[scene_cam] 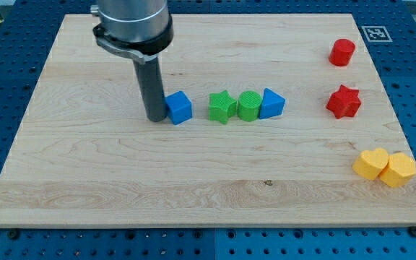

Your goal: Place the red star left to the yellow heart

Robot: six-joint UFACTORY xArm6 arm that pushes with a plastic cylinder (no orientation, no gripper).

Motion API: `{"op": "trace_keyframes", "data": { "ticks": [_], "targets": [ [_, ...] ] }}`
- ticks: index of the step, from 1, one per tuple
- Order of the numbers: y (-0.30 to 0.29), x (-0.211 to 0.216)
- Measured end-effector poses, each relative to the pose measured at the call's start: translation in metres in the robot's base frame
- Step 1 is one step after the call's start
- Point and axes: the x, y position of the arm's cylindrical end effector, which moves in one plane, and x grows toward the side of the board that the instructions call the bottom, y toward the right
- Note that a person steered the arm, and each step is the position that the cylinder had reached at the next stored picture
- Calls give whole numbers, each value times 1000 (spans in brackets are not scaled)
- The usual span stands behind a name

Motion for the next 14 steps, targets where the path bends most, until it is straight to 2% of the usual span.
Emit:
{"op": "trace_keyframes", "data": {
  "ticks": [2,3,4,5,6,7,8,10,11,12,14],
  "targets": [
    [34,-1],
    [17,-2],
    [-12,-21],
    [1,-78],
    [97,-106],
    [195,-102],
    [266,-92],
    [387,-54],
    [421,-22],
    [421,17],
    [355,22]
  ]
}}
